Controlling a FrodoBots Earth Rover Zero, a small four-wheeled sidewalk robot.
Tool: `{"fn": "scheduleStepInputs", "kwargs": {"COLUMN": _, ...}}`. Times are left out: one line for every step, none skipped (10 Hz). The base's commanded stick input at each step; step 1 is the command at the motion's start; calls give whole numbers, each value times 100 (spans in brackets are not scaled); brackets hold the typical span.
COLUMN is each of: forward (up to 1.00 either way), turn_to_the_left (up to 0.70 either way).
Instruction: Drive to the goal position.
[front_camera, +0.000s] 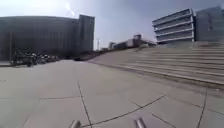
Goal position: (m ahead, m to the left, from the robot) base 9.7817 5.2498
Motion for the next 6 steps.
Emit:
{"fn": "scheduleStepInputs", "kwargs": {"forward": 100, "turn_to_the_left": 0}}
{"fn": "scheduleStepInputs", "kwargs": {"forward": 100, "turn_to_the_left": 0}}
{"fn": "scheduleStepInputs", "kwargs": {"forward": 100, "turn_to_the_left": 0}}
{"fn": "scheduleStepInputs", "kwargs": {"forward": 100, "turn_to_the_left": 12}}
{"fn": "scheduleStepInputs", "kwargs": {"forward": 100, "turn_to_the_left": 34}}
{"fn": "scheduleStepInputs", "kwargs": {"forward": 100, "turn_to_the_left": 37}}
